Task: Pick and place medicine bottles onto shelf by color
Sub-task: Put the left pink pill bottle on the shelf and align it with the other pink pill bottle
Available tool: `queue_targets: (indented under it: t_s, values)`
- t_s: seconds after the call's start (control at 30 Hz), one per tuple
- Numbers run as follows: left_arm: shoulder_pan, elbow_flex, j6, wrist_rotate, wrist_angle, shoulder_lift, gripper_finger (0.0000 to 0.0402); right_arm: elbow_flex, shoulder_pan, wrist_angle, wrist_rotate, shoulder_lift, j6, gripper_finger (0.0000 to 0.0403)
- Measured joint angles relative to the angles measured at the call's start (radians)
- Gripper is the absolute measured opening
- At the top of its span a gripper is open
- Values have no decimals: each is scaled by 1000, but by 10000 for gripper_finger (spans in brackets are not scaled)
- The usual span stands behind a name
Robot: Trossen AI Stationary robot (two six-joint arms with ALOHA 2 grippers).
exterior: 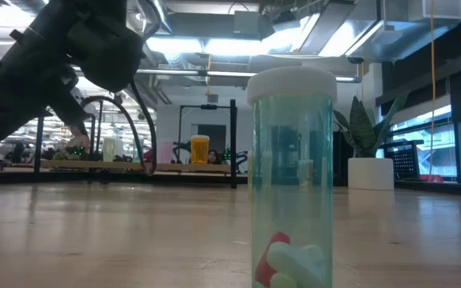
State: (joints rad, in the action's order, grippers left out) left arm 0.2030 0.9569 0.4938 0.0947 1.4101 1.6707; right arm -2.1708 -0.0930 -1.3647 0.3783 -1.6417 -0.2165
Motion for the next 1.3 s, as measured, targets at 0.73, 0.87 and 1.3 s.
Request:
queue_targets:
  t_s: [0.73,0.87,1.3]
  values:
    - [7,-47,76,-8,1,0,293,0,0,0,0,0,-2,259]
    - [7,-63,76,-8,1,0,293,0,0,1,0,0,-2,259]
    - [7,-63,73,-8,-35,0,252,0,0,1,0,0,-2,259]
